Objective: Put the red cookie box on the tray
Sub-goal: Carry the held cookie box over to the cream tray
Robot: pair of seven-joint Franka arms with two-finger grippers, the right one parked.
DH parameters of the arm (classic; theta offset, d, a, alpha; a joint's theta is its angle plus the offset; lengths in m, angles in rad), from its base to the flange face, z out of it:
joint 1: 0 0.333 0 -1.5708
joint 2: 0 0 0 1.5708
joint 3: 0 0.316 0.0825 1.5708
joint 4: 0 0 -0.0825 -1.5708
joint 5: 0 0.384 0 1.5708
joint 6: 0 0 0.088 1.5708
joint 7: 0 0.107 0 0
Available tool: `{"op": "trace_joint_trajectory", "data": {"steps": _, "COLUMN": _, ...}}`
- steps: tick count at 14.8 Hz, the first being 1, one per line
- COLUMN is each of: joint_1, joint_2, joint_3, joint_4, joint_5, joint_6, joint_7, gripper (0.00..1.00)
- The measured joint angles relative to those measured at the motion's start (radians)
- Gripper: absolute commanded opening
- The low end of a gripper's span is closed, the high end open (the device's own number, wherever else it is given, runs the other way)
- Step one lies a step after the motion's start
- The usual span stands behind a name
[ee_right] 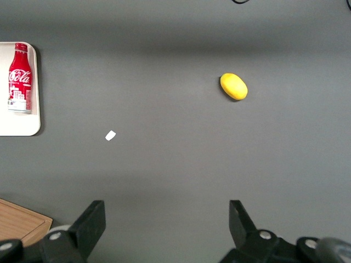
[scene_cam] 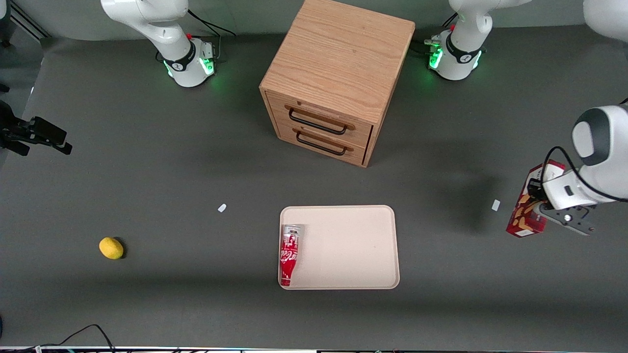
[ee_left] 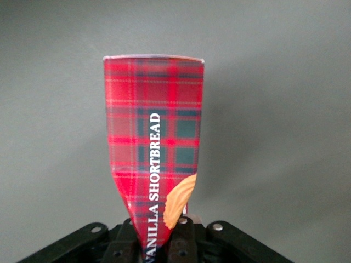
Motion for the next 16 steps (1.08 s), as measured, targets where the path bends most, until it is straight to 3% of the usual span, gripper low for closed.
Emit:
{"op": "trace_joint_trajectory", "data": {"steps": 6, "joint_1": -0.097, "joint_2": 0.018, "joint_3": -0.05, "joint_4": 0.227, "joint_5": -0.025, "joint_6": -0.22, "joint_7": -0.387, "gripper": 0.0}}
{"op": "trace_joint_trajectory", "data": {"steps": 12, "joint_1": -0.262, "joint_2": 0.203, "joint_3": -0.084, "joint_4": 0.391, "joint_5": -0.046, "joint_6": -0.209, "joint_7": -0.731, "gripper": 0.0}}
{"op": "trace_joint_trajectory", "data": {"steps": 16, "joint_1": -0.347, "joint_2": 0.371, "joint_3": -0.085, "joint_4": 0.515, "joint_5": -0.047, "joint_6": -0.119, "joint_7": -0.845, "gripper": 0.0}}
